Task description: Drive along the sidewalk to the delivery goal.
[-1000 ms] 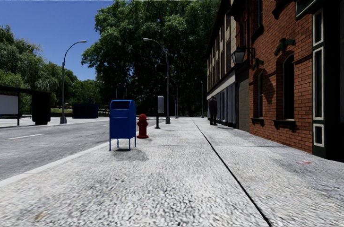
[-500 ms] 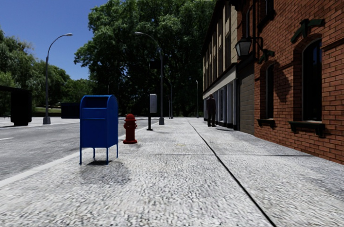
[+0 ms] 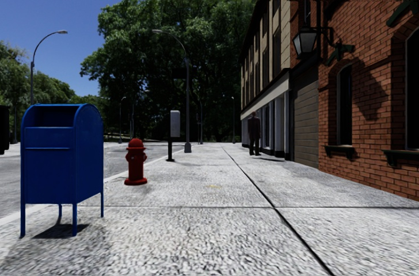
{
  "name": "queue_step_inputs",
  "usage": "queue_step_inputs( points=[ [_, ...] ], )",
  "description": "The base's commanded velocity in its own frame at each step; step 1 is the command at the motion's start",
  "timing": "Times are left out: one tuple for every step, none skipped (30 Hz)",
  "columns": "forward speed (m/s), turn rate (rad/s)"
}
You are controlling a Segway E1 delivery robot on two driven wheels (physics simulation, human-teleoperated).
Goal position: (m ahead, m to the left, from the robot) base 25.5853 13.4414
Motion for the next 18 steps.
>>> queue_step_inputs(
  points=[
    [2.00, -0.22],
    [2.00, -0.14],
    [2.00, -0.05],
    [2.00, -0.03],
    [2.00, 0.00],
    [2.00, 0.00],
    [2.00, 0.00],
    [2.00, 0.00],
    [2.00, 0.00],
    [2.00, 0.00],
    [2.00, 0.00],
    [2.00, 0.00],
    [2.00, 0.00],
    [2.00, 0.00],
    [2.00, 0.00],
    [2.00, 0.00],
    [2.00, 0.00],
    [2.00, 0.00]
  ],
)
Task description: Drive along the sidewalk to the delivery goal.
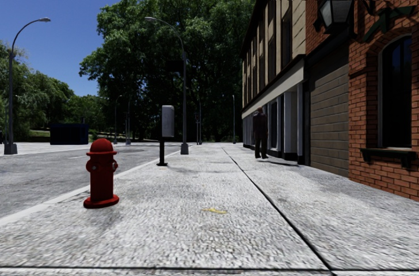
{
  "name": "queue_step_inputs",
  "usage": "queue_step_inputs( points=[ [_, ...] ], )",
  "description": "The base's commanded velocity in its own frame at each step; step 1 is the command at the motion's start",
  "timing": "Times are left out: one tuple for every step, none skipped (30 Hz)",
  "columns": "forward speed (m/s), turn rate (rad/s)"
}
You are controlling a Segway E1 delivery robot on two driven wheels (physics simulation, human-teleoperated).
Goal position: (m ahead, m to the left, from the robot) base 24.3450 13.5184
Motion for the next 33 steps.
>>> queue_step_inputs(
  points=[
    [2.00, 0.00],
    [2.00, 0.00],
    [2.00, 0.00],
    [2.00, 0.00],
    [2.00, 0.00],
    [2.00, 0.00],
    [2.00, 0.00],
    [2.00, 0.00],
    [2.00, 0.00],
    [2.00, 0.00],
    [2.00, 0.00],
    [2.00, 0.00],
    [2.00, -0.01],
    [2.00, -0.08],
    [2.00, -0.08],
    [2.00, -0.14],
    [2.00, -0.16],
    [2.00, -0.16],
    [2.00, -0.16],
    [2.00, -0.16],
    [2.00, -0.17],
    [2.00, -0.22],
    [2.00, -0.22],
    [2.00, -0.26],
    [2.00, -0.27],
    [2.00, -0.27],
    [2.00, -0.27],
    [2.00, -0.27],
    [2.00, -0.27],
    [2.00, -0.25],
    [2.00, -0.25],
    [2.00, -0.20],
    [2.00, -0.03]
  ],
)
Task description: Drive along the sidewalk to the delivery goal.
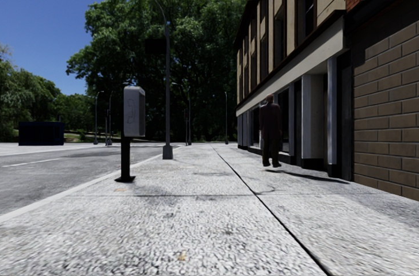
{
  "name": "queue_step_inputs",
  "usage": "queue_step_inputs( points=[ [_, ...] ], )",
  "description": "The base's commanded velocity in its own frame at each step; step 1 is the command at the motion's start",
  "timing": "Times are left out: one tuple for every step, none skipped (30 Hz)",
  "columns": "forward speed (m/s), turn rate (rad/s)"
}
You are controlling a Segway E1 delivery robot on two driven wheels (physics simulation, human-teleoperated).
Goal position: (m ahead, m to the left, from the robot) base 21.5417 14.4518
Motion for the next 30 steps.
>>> queue_step_inputs(
  points=[
    [2.00, 0.00],
    [2.00, 0.00],
    [2.00, 0.00],
    [2.00, 0.00],
    [2.00, 0.00],
    [2.00, 0.00],
    [2.00, 0.00],
    [2.00, 0.00],
    [2.00, 0.00],
    [2.00, 0.00],
    [2.00, 0.00],
    [2.00, 0.00],
    [2.00, 0.00],
    [2.00, 0.00],
    [2.00, 0.00],
    [2.00, 0.00],
    [2.00, 0.00],
    [2.00, 0.00],
    [2.00, 0.00],
    [2.00, 0.00],
    [2.00, 0.00],
    [2.00, 0.00],
    [2.00, 0.00],
    [2.00, 0.00],
    [2.00, 0.00],
    [2.00, 0.00],
    [2.00, 0.00],
    [2.00, 0.00],
    [2.00, 0.00],
    [2.00, 0.00]
  ],
)
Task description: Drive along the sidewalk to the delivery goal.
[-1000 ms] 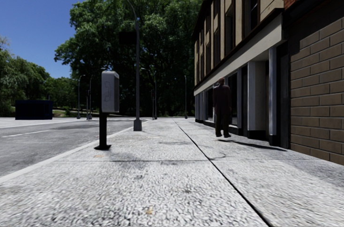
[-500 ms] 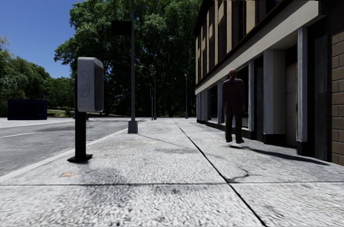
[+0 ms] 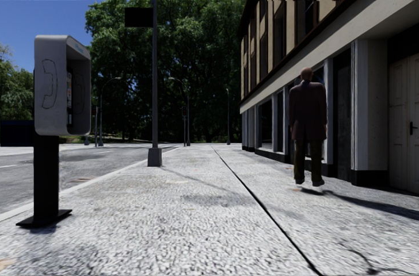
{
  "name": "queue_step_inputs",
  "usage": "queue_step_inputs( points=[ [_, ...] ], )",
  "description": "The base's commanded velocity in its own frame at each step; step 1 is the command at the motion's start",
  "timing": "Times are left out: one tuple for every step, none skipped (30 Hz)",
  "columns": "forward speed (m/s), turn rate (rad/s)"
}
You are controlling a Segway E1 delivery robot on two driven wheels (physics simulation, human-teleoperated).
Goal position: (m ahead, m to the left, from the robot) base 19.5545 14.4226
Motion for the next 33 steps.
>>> queue_step_inputs(
  points=[
    [2.00, 0.00],
    [2.00, 0.00],
    [2.00, 0.00],
    [2.00, 0.00],
    [2.00, 0.00],
    [2.00, 0.00],
    [2.00, 0.00],
    [2.00, 0.00],
    [2.00, 0.00],
    [2.00, 0.00],
    [2.00, 0.00],
    [2.00, 0.00],
    [2.00, 0.00],
    [2.00, 0.00],
    [2.00, 0.00],
    [2.00, 0.00],
    [2.00, 0.00],
    [2.00, 0.00],
    [2.00, 0.00],
    [2.00, 0.00],
    [2.00, 0.00],
    [2.00, 0.00],
    [2.00, 0.00],
    [2.00, 0.00],
    [2.00, 0.00],
    [2.00, 0.00],
    [2.00, 0.00],
    [2.00, 0.00],
    [2.00, 0.00],
    [2.00, 0.00],
    [2.00, 0.00],
    [2.00, 0.00],
    [2.00, 0.00]
  ],
)
